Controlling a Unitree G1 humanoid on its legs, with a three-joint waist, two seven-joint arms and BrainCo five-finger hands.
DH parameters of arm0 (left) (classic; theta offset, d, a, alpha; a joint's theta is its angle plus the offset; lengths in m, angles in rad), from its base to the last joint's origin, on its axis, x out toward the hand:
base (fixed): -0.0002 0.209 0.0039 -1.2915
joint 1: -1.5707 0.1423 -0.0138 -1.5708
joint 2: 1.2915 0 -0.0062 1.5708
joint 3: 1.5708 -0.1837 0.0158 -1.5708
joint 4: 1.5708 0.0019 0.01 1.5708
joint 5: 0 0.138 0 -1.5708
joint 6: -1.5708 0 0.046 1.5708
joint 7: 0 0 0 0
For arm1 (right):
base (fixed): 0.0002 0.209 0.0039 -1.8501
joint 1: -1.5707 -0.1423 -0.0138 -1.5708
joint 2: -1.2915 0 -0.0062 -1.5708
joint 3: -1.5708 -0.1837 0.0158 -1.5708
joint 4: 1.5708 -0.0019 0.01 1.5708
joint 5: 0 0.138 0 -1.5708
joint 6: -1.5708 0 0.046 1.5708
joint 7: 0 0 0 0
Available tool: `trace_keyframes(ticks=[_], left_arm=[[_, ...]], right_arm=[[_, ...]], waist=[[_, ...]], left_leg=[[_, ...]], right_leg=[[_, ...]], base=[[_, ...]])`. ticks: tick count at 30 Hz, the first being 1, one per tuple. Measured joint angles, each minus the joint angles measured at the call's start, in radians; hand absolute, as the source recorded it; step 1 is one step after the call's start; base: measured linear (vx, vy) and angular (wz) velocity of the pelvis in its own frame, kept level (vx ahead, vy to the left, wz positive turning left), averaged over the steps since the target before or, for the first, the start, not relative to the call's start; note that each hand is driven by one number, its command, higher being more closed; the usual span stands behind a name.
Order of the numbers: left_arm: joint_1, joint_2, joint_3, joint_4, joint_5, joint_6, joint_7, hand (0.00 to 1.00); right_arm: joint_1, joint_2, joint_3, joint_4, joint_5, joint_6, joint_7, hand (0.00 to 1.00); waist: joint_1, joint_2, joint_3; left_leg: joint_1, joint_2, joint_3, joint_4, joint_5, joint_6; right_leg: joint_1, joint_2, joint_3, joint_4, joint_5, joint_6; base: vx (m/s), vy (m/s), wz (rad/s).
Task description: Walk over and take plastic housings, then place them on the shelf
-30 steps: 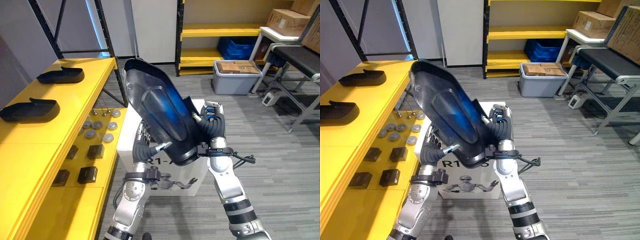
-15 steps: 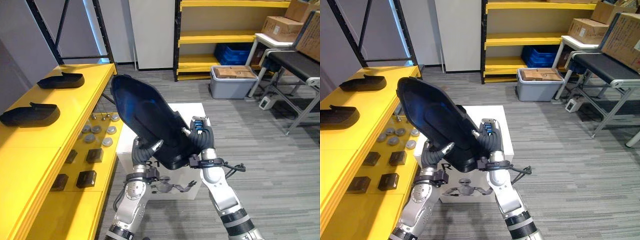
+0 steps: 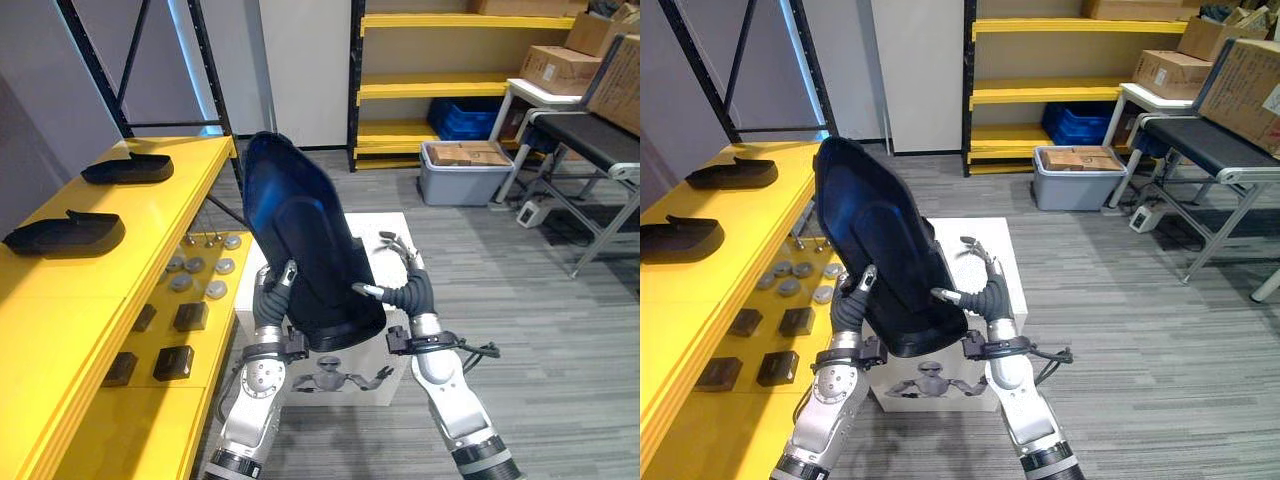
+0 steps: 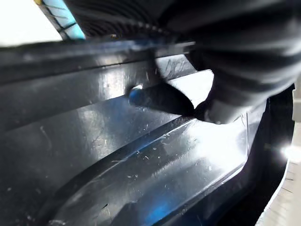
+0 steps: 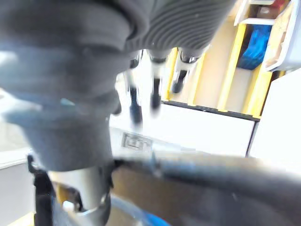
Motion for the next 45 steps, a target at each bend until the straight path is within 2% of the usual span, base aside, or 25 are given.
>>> trace_keyframes(ticks=[1, 2, 3, 4, 7, 9, 12, 17, 19, 23, 26, 33, 35, 37, 38, 39, 41, 42, 44, 45], left_arm=[[0.004, -0.001, 0.011, -0.007, 0.007, 0.000, -0.001, 1.00], [0.028, 0.003, 0.054, -0.029, 0.007, 0.000, -0.012, 1.00], [0.042, 0.006, 0.074, -0.039, 0.007, -0.001, -0.016, 1.00], [0.075, 0.015, 0.117, -0.057, 0.011, -0.001, -0.021, 1.00], [0.146, 0.037, 0.183, -0.075, 0.027, 0.000, -0.028, 1.00], [0.178, 0.047, 0.197, -0.079, 0.027, 0.000, -0.038, 1.00], [0.221, 0.043, 0.191, -0.105, 0.047, 0.000, -0.076, 1.00], [0.284, 0.025, 0.207, -0.122, 0.055, 0.000, -0.114, 1.00], [0.317, 0.025, 0.210, -0.121, 0.065, 0.000, -0.120, 1.00], [0.341, 0.028, 0.214, -0.121, 0.066, 0.000, -0.148, 1.00], [0.371, 0.028, 0.212, -0.121, 0.073, 0.000, -0.157, 1.00], [0.398, 0.024, 0.210, -0.121, 0.073, 0.000, -0.158, 1.00], [0.396, 0.016, 0.205, -0.127, 0.073, 0.000, -0.157, 1.00], [0.386, 0.015, 0.177, -0.142, 0.072, 0.000, -0.155, 1.00], [0.379, 0.015, 0.168, -0.143, 0.072, 0.000, -0.155, 1.00], [0.363, 0.014, 0.152, -0.145, 0.071, 0.000, -0.153, 1.00], [0.335, 0.013, 0.140, -0.162, 0.071, 0.000, -0.152, 1.00], [0.321, 0.012, 0.139, -0.165, 0.069, -0.001, -0.152, 1.00], [0.290, 0.013, 0.137, -0.172, 0.064, -0.004, -0.145, 1.00], [0.286, 0.013, 0.130, -0.173, 0.064, -0.004, -0.141, 1.00]], right_arm=[[0.001, -0.001, -0.021, -0.015, 0.015, -0.009, 0.003, 0.00], [0.001, -0.002, -0.128, -0.044, 0.066, -0.018, 0.003, 0.00], [0.001, -0.008, -0.178, -0.049, 0.090, -0.022, 0.001, 0.00], [0.005, -0.034, -0.267, -0.049, 0.133, -0.025, -0.002, 0.00], [0.071, -0.122, -0.383, -0.048, 0.217, -0.041, 0.009, 0.00], [0.125, -0.143, -0.402, -0.042, 0.261, -0.044, 0.037, 0.00], [0.221, -0.144, -0.401, 0.035, 0.265, -0.052, 0.087, 0.00], [0.337, -0.110, -0.406, 0.333, 0.227, -0.035, 0.140, 0.00], [0.350, -0.079, -0.429, 0.539, 0.204, -0.022, 0.152, 0.00], [0.368, -0.034, -0.438, 0.774, 0.205, -0.005, 0.174, 0.00], [0.384, 0.005, -0.435, 0.877, 0.229, 0.006, 0.189, 0.00], [0.426, 0.045, -0.381, 0.915, 0.242, 0.024, 0.205, 0.00], [0.415, 0.045, -0.356, 0.938, 0.242, 0.027, 0.206, 0.00], [0.401, 0.043, -0.356, 0.949, 0.242, 0.028, 0.201, 0.00], [0.396, 0.043, -0.356, 0.952, 0.242, 0.028, 0.200, 0.00], [0.373, 0.042, -0.357, 0.967, 0.242, 0.028, 0.196, 0.00], [0.330, 0.040, -0.361, 0.975, 0.242, 0.028, 0.181, 0.00], [0.319, 0.039, -0.361, 0.975, 0.242, 0.028, 0.179, 0.00], [0.273, 0.013, -0.361, 0.982, 0.242, 0.028, 0.175, 0.00], [0.265, 0.005, -0.361, 0.982, 0.242, 0.028, 0.171, 0.00]], waist=[[-0.001, 0.000, 0.000], [-0.005, -0.001, 0.000], [-0.006, -0.001, 0.001], [-0.008, -0.002, 0.001], [-0.012, -0.002, 0.002], [-0.015, -0.003, 0.002], [-0.015, -0.004, 0.003], [-0.023, -0.004, 0.003], [-0.025, -0.004, 0.004], [-0.023, -0.003, 0.017], [-0.023, -0.005, 0.018], [-0.016, -0.012, 0.022], [-0.005, -0.016, 0.021], [0.009, -0.028, 0.031], [0.013, -0.033, 0.034], [0.022, -0.041, 0.045], [0.012, -0.054, 0.058], [0.012, -0.058, 0.066], [0.014, -0.048, 0.084], [0.013, -0.051, 0.087]], left_leg=[[0.000, 0.000, 0.000, 0.000, 0.000, 0.000], [0.000, 0.000, 0.000, 0.000, -0.001, 0.000], [0.000, 0.000, 0.001, 0.000, -0.001, 0.000], [0.000, -0.001, 0.001, 0.000, -0.002, 0.000], [-0.002, 0.000, 0.002, 0.000, -0.004, -0.003], [-0.002, 0.002, 0.003, 0.000, -0.007, -0.006], [-0.006, 0.005, 0.003, 0.000, -0.009, -0.008], [-0.020, 0.005, 0.002, 0.000, -0.010, -0.008], [-0.020, 0.004, -0.001, 0.000, -0.012, -0.009], [0.006, 0.005, -0.005, 0.000, -0.018, -0.010], [0.017, 0.006, -0.005, 0.000, -0.026, -0.014], [0.035, -0.004, -0.030, 0.000, -0.036, -0.009], [0.016, -0.013, -0.055, 0.000, -0.036, -0.008], [-0.021, -0.036, -0.129, 0.005, -0.008, 0.016], [-0.031, -0.044, -0.151, 0.005, 0.000, 0.013], [-0.049, -0.058, -0.164, 0.004, -0.001, 0.042], [-0.100, -0.053, -0.013, 0.037, -0.051, 0.127], [-0.112, -0.050, 0.045, 0.053, -0.066, 0.147], [-0.146, -0.002, 0.281, 0.136, -0.060, 0.183], [-0.145, -0.002, 0.321, 0.150, -0.059, 0.185]], right_leg=[[0.000, 0.000, 0.000, 0.000, 0.000, 0.000], [0.000, 0.000, 0.001, 0.000, 0.000, 0.000], [0.000, 0.000, 0.001, -0.001, 0.000, 0.000], [0.000, -0.001, 0.001, -0.002, 0.000, 0.001], [0.002, 0.001, 0.001, -0.011, 0.000, 0.001], [0.003, 0.003, 0.002, -0.017, 0.000, 0.001], [0.002, 0.005, 0.001, -0.022, -0.001, 0.001], [-0.010, 0.006, 0.000, -0.020, -0.001, 0.000], [-0.007, 0.005, -0.003, -0.020, -0.001, 0.000], [0.022, 0.005, -0.007, -0.021, -0.005, -0.002], [0.029, 0.003, -0.008, -0.016, -0.021, 0.009], [0.063, -0.006, -0.044, -0.007, -0.048, 0.017], [0.058, -0.013, -0.074, 0.024, -0.066, 0.025], [0.049, -0.032, -0.160, 0.073, -0.089, 0.018], [0.048, -0.039, -0.186, 0.089, -0.100, 0.017], [0.049, -0.060, -0.244, 0.119, -0.113, 0.017], [0.067, -0.092, -0.368, 0.127, -0.115, 0.021], [0.075, -0.101, -0.402, 0.127, -0.115, 0.022], [0.114, -0.121, -0.509, 0.144, -0.117, 0.025], [0.128, -0.135, -0.544, 0.162, -0.120, 0.029]], base=[[0.00, 0.000, 0.00], [0.00, 0.000, 0.00], [0.00, 0.000, 0.00], [0.00, 0.000, 0.00], [0.00, 0.000, 0.00], [0.00, 0.000, 0.00], [0.00, 0.000, 0.00], [0.00, 0.000, 0.00], [0.01, 0.001, 0.04], [0.00, 0.001, 0.03], [0.00, 0.000, 0.00], [0.00, -0.002, 0.11], [0.01, -0.017, 0.55], [0.04, -0.028, 1.04], [0.04, -0.017, 1.33], [0.04, 0.003, 1.50], [0.07, 0.018, 1.74], [0.10, 0.030, 1.66], [0.16, 0.071, 1.76], [0.24, 0.134, 1.46]])
